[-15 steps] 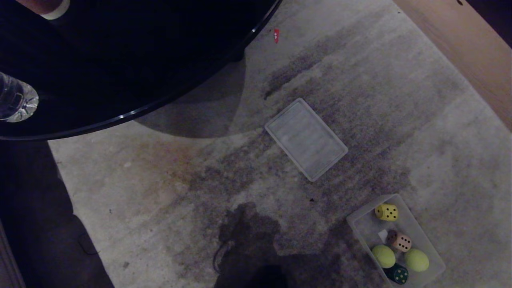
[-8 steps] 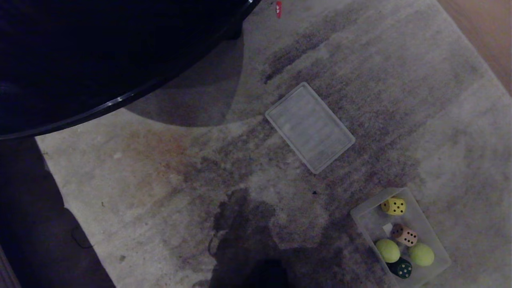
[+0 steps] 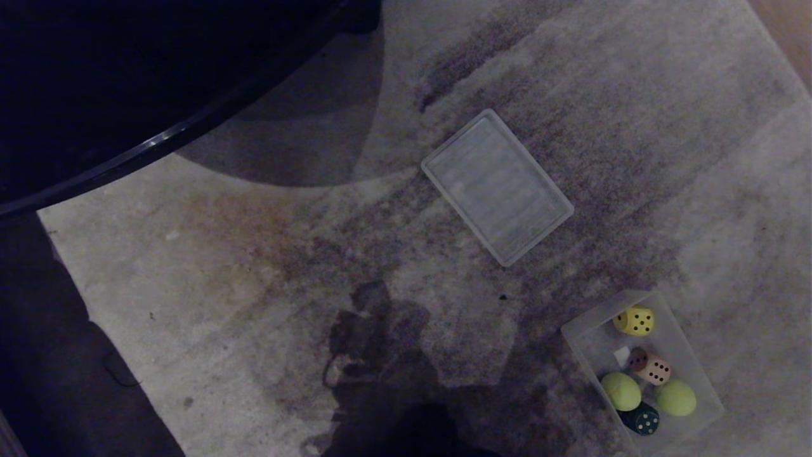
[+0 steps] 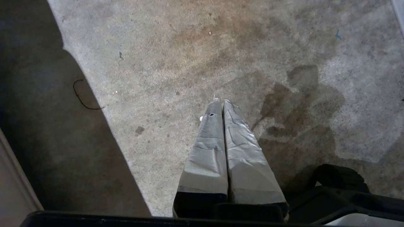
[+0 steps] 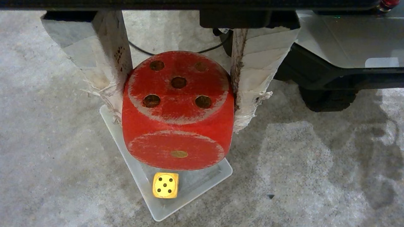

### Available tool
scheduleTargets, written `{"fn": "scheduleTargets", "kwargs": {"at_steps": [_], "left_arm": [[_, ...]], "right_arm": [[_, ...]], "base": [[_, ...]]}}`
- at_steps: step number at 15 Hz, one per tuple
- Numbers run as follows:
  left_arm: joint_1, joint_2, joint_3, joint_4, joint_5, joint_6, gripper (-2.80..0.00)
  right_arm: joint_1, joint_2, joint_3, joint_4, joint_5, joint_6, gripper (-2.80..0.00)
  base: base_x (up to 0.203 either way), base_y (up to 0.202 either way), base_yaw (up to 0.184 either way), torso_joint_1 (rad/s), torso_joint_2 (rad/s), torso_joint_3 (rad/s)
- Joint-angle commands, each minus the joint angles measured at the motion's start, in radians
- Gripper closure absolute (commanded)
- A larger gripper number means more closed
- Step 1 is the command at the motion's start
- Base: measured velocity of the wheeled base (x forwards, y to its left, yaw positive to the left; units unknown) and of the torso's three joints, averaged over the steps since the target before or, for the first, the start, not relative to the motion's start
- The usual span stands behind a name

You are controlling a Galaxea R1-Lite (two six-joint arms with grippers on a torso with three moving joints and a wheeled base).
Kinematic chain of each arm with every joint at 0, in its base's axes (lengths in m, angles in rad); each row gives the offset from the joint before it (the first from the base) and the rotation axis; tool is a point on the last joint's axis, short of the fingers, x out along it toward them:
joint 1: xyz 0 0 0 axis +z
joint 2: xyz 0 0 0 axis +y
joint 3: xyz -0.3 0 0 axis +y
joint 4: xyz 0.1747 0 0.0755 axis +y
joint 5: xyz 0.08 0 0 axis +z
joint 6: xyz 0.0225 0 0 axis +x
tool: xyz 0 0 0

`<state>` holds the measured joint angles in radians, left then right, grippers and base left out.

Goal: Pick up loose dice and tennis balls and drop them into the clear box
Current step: Put the toys in the box

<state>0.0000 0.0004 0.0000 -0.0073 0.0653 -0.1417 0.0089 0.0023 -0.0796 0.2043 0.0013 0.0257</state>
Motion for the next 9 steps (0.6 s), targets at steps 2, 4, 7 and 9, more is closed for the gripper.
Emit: {"fn": "scheduleTargets", "kwargs": {"at_steps": [2, 4, 7, 9], "left_arm": [[0.000, 0.001, 0.000, 0.000, 0.001, -0.001, 0.00], [0.000, 0.001, 0.000, 0.000, 0.001, -0.002, 0.00], [0.000, 0.001, 0.000, 0.000, 0.001, -0.002, 0.00], [0.000, 0.001, 0.000, 0.000, 0.001, -0.002, 0.00]], "right_arm": [[0.000, -0.001, 0.000, 0.001, 0.000, -0.001, 0.00], [0.000, -0.001, 0.000, 0.001, 0.000, -0.001, 0.00], [0.000, -0.001, 0.000, 0.001, 0.000, -0.001, 0.00], [0.000, -0.001, 0.000, 0.001, 0.000, -0.001, 0.00]], "base": [[0.000, 0.000, 0.000, 0.000, 0.00, 0.000], [0.000, 0.000, 0.000, 0.000, 0.00, 0.000], [-0.020, 0.000, 0.001, 0.001, 0.00, 0.001], [-0.165, 0.000, 0.001, 0.003, 0.00, -0.002]]}}
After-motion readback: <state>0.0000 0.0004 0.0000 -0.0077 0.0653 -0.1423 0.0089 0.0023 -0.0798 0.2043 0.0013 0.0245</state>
